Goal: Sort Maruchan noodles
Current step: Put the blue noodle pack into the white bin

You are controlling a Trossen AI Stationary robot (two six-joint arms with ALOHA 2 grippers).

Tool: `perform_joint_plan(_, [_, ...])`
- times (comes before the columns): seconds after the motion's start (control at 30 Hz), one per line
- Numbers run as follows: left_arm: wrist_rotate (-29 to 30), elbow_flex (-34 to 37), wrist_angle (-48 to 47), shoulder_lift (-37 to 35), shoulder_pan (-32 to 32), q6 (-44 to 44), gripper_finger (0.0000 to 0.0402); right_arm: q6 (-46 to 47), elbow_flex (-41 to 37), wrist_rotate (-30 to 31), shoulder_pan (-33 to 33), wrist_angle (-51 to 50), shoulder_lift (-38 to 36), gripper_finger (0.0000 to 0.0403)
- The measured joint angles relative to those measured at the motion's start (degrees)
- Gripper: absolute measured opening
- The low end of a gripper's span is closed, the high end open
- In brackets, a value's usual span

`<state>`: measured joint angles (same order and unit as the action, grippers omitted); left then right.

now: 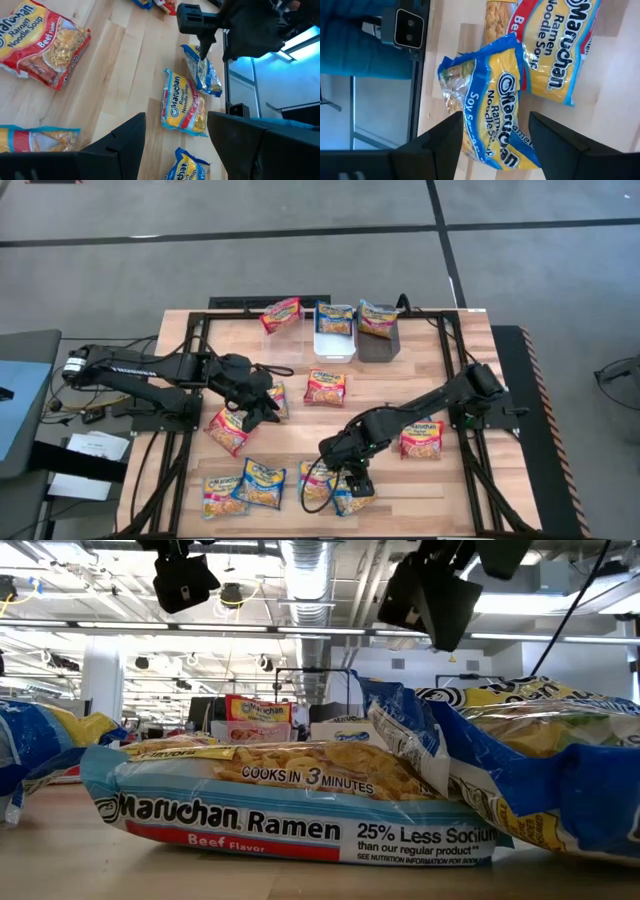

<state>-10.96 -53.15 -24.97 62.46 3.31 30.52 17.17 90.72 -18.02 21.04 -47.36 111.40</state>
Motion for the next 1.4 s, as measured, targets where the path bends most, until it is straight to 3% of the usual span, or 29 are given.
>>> perform_joint_plan(1.0, [1.31,0.00,-0.09,0.00,0.57,0.61,0.0199,4.08,0.02,-1.77,0.74,-2.63,8.70,0.0245])
perform_joint_plan(1.17, [1.31,0.00,-0.09,0.02,0.59,0.59,0.0199,5.37,-0.03,-1.54,0.68,-3.42,9.05,0.0193])
perform_joint_plan(1.4, [1.31,0.00,-0.02,0.02,0.57,0.61,0.0199,5.46,0.04,-1.57,0.72,-3.36,8.95,0.0055])
